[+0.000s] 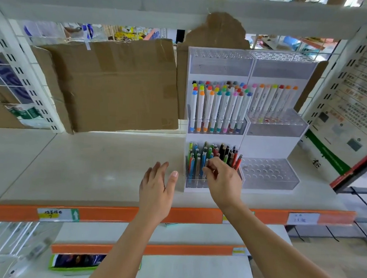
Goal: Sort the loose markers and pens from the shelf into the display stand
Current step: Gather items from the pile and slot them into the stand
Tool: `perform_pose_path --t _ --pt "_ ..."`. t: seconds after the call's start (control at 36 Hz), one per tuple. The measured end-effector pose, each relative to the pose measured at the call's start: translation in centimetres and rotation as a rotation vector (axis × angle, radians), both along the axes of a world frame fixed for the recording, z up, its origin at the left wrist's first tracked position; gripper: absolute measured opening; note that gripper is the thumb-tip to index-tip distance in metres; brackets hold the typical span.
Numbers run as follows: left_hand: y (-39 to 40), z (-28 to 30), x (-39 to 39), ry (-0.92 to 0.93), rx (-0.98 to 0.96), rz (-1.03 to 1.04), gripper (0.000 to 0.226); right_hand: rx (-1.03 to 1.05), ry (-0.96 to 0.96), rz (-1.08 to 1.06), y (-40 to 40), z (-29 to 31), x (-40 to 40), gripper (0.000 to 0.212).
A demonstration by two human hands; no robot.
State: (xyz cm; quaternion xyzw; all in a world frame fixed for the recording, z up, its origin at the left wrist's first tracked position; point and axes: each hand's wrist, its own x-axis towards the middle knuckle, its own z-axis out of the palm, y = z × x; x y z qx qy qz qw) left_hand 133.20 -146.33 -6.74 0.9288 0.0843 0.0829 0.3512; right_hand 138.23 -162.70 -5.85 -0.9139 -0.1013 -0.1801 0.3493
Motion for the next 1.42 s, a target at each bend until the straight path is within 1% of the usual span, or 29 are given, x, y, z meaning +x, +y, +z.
perform_pose_path --t 0.08,0.11,0.17,0.22,0.28,0.36,0.44,0.56,0.61,0.67,0.78,0.81,0.89,0.94,1.0,1.03,1.11,1.14,1.42 --pt "0.1 0.1 -0.3 0.019 0.007 0.009 0.071 -0.021 0.012 -0.021 -0.2 0.0 -0.2 0.007" --pt "0.2 0.1 -0.4 0.021 0.006 0.012 0.072 -0.012 -0.004 -0.042 -0.2 0.1 -0.4 0.012" --pt "0.6 0.0 -0.8 0.013 -0.003 0.022 0.074 0.028 -0.104 -0.073 -0.1 0.3 -0.7 0.024" --pt "0.9 -0.1 -1.3 -0.003 -0.002 0.033 0.081 0.026 -0.269 -0.058 0.4 0.9 -1.0 0.028" --pt "1.4 -0.2 -1.9 -0.01 0.003 0.06 0.083 -0.031 -0.388 0.013 1.2 1.4 -1.3 0.028" --pt "2.5 0.0 -2.9 -0.01 0.001 0.121 0.083 -0.108 -0.433 0.182 3.2 1.9 -1.8 0.025" --pt "4.1 0.2 -4.0 0.021 0.023 0.172 0.072 -0.18 -0.342 0.346 5.5 1.8 -2.3 0.029" --pt "7.0 0.6 -5.8 0.075 0.094 0.261 0.055 -0.319 -0.106 0.46 8.5 1.8 -2.8 0.039" --pt "8.8 0.6 -6.7 0.116 0.128 0.308 0.053 -0.424 0.012 0.509 10.0 1.9 -2.8 0.048" --pt "10.8 0.7 -7.6 0.141 0.17 0.343 0.054 -0.488 0.073 0.542 11.5 2.2 -3.0 0.054" --pt "15.0 1.1 -9.6 0.152 0.226 0.435 0.055 -0.558 0.154 0.61 15.3 2.6 -3.5 0.059" --pt "16.1 1.2 -10.2 0.154 0.23 0.459 0.058 -0.574 0.162 0.624 16.3 2.7 -3.7 0.06" --pt "19.4 1.4 -12.3 0.172 0.248 0.515 0.075 -0.602 0.154 0.672 19.9 3.3 -4.5 0.061" --pt "21.6 1.5 -13.8 0.201 0.281 0.534 0.079 -0.618 0.126 0.709 22.5 3.6 -5.2 0.061" --pt "23.7 1.7 -15.4 0.202 0.271 0.555 0.091 -0.632 0.111 0.743 25.2 3.8 -6.0 0.061" --pt "24.6 1.8 -16.1 0.203 0.253 0.575 0.092 -0.64 0.107 0.759 26.6 4.0 -6.5 0.06" --pt "27.3 2.3 -18.3 0.237 0.255 0.606 0.067 -0.654 0.105 0.805 30.6 4.3 -8.0 0.06" --pt "28.3 2.4 -18.9 0.253 0.266 0.613 0.063 -0.657 0.106 0.819 31.8 4.4 -8.5 0.06" --pt "36.5 3.9 -24.2 0.416 0.241 0.673 0.063 -0.698 0.095 0.915 43.5 4.3 -12.2 0.061"
